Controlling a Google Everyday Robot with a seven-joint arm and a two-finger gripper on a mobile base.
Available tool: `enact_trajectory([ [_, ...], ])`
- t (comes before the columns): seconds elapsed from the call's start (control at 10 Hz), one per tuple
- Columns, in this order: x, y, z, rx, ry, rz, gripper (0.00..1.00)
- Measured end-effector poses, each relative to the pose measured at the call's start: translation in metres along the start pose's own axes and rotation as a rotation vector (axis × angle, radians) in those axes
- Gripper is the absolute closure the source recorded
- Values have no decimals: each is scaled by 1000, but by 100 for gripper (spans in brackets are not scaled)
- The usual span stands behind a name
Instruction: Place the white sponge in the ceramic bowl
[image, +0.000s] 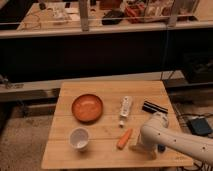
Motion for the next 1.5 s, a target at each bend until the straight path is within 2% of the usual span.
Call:
enact_trajectory([
  [0.1, 0, 0, 0, 1, 0, -1, 20],
  [0.3, -3, -1, -9, -28, 21, -16, 20],
  [0.5, -5, 0, -35, -54, 50, -19, 20],
  [0.6, -5, 1, -55, -64, 67, -13, 20],
  [0.7, -4, 4, -70, -57, 78, -10, 20],
  [0.9, 4, 19, -106, -31, 105, -13, 20],
  [1.0, 14, 34, -123, -6, 117, -20, 20],
  [1.1, 23, 46, -130, 10, 118, -26, 20],
  [1.2, 35, 60, -133, 35, 111, -52, 20],
  [1.4, 57, 81, -124, 99, 88, -165, 20],
  [1.5, 62, 87, -115, 107, 73, -223, 20],
])
